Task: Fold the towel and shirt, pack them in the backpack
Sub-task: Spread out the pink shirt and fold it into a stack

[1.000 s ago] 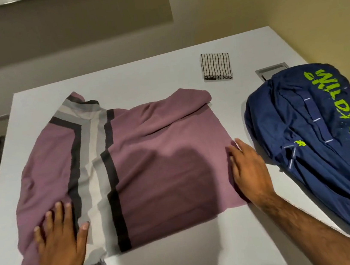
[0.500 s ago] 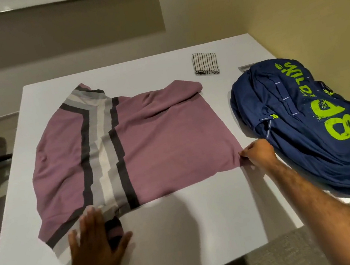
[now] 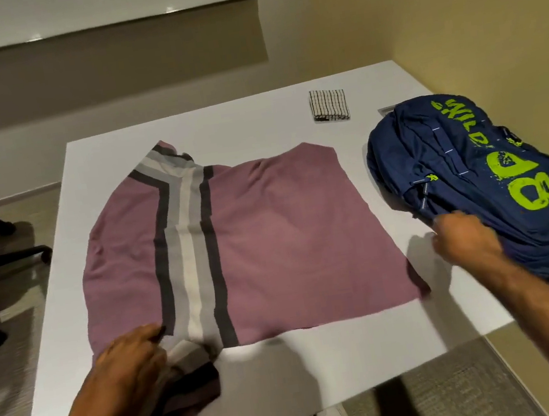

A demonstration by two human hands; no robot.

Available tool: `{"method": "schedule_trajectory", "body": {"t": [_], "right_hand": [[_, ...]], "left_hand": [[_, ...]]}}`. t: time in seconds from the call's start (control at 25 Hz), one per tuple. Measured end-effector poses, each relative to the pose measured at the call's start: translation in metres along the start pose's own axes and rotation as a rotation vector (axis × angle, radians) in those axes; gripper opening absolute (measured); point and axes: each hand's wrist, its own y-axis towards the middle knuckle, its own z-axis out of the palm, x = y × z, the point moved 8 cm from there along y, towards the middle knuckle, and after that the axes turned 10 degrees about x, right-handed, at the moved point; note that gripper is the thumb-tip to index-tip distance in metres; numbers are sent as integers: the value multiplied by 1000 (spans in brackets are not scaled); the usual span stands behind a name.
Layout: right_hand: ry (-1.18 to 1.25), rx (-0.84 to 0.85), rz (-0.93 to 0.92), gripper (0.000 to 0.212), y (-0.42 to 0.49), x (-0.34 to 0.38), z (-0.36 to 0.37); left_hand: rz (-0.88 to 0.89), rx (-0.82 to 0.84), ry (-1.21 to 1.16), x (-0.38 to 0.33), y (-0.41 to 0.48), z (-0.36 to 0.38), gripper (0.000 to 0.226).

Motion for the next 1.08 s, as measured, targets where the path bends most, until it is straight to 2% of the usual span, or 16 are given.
{"method": "schedule_trajectory", "body": {"t": [0.08,0.12,0.2,0.28,0.4,0.48,0.56,0.64,0.72,0.8,0.88,0.92,1.0,1.08], "right_hand": [[206,-196,-260,31,-25,63,11],[269,-192,-400,39,-38,96,26],[301,-40,-521,61,-49,133,64],[160,39,-492,75,-49,130,99],[95,-55,-261,82,-47,90,103],[137,-186,-160,77,-44,86,79],[177,-267,-249,65,-32,115,59],[194,-203,-418,64,-13,157,55],[121,-80,-523,74,6,182,70],[39,-44,-472,80,15,177,83],[59,-94,-338,80,6,154,82],[65,-147,-300,75,-3,147,72],[84,-286,-312,50,-2,154,36],[184,-384,-336,25,25,172,-6]], "left_hand": [[-154,-4,-95,13,23,13,66],[-219,20,-149,20,33,23,71],[-277,64,-182,29,43,50,80],[-357,127,-103,42,31,73,84],[-486,154,-34,48,-5,89,83],[-522,110,-2,39,-12,82,85],[-545,47,-47,37,5,68,84],[-519,-51,-88,40,36,52,76],[-521,-47,-110,48,52,53,77],[-567,21,-110,52,42,72,84],[-572,91,-60,44,18,84,91],[-557,92,-33,45,6,84,95],[-590,29,3,55,7,60,92],[-637,-130,-107,62,45,13,68]]}}
